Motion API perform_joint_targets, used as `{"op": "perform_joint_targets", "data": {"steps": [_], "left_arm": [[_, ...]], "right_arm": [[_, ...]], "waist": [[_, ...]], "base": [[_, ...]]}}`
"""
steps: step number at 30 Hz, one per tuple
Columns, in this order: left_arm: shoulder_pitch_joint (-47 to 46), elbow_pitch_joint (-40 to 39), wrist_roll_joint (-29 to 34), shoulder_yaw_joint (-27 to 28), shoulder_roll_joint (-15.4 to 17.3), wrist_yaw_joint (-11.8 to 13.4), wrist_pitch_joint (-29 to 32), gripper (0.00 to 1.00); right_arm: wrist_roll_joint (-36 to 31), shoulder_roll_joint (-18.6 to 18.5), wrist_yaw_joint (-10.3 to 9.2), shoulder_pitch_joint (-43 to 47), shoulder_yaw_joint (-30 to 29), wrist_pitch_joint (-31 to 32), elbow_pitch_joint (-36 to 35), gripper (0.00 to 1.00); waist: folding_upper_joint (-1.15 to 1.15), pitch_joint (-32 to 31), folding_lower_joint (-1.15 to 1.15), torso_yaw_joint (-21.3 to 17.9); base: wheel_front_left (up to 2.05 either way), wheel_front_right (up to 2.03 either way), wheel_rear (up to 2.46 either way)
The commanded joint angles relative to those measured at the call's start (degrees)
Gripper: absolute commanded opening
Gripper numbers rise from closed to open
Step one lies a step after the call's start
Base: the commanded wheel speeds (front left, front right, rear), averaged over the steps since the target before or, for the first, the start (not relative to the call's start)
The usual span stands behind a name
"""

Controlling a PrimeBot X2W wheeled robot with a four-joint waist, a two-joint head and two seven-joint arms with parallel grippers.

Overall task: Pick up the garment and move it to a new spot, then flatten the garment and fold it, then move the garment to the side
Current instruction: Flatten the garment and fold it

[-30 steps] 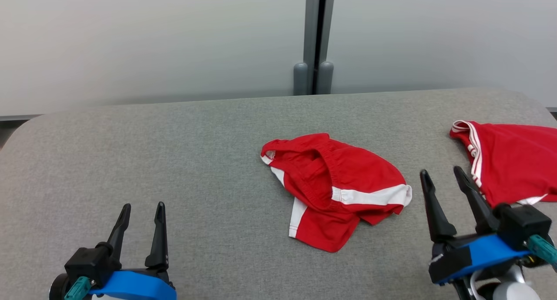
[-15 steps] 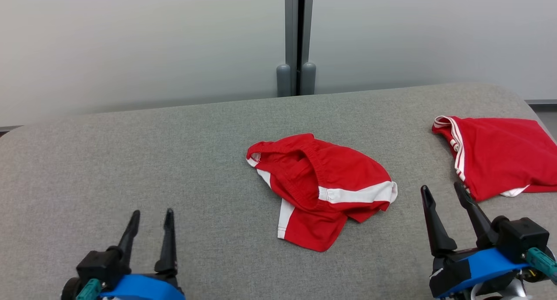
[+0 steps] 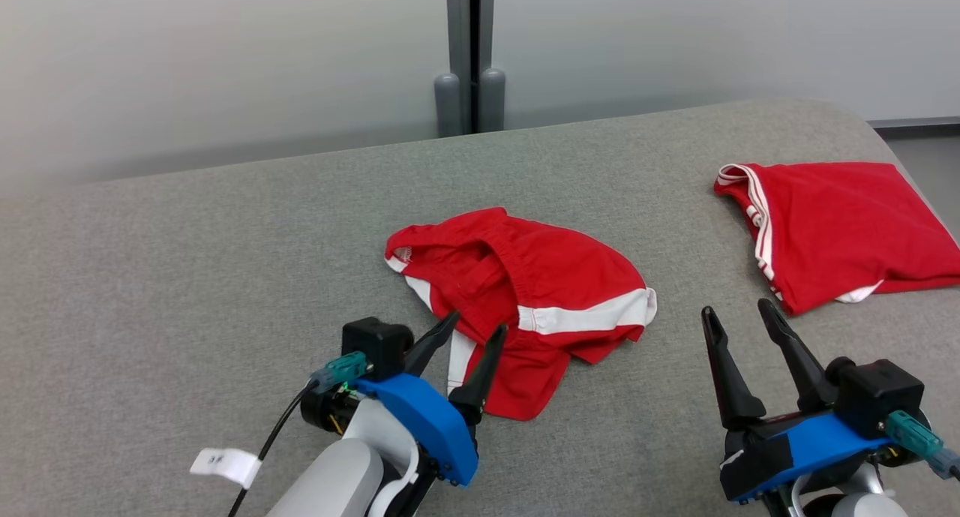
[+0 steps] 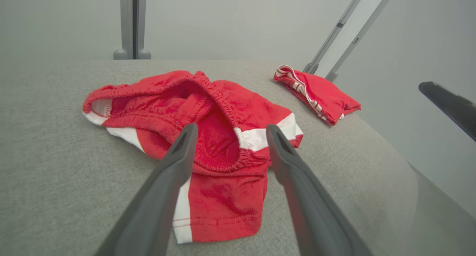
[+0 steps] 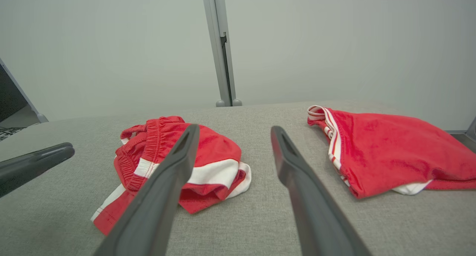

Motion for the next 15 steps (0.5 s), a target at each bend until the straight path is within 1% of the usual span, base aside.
{"op": "perform_joint_targets", "data": {"steps": [1,9,12,15], "left_arm": [[-2.64,1.75,-1.06,-1.47,-0.06,-0.42,1.32,1.0],[-10.05,10.0,-8.12,-6.9,-1.09,-0.67,8.48,1.0],[-11.88,12.53,-10.43,-7.16,-1.44,-0.67,9.41,1.0],[-13.47,15.72,-11.03,-6.87,-1.72,-0.61,9.51,1.0]], "right_arm": [[0.62,0.05,0.03,-0.98,0.5,-0.4,0.31,1.0],[1.96,0.04,0.03,-2.63,1.62,-1.96,1.82,1.0],[2.02,0.04,0.03,-3.24,2.0,-2.2,2.34,1.0],[1.98,0.03,0.03,-3.71,2.27,-2.44,2.63,1.0]], "waist": [[0.0,1.29,0.0,-1.58],[0.0,3.44,0.0,-4.67],[0.0,3.84,0.0,-5.42],[0.0,4.09,0.0,-5.94]], "base": [[0.0,0.0,0.0],[0.0,0.0,0.0],[0.0,0.0,0.0],[0.0,0.0,0.0]]}}
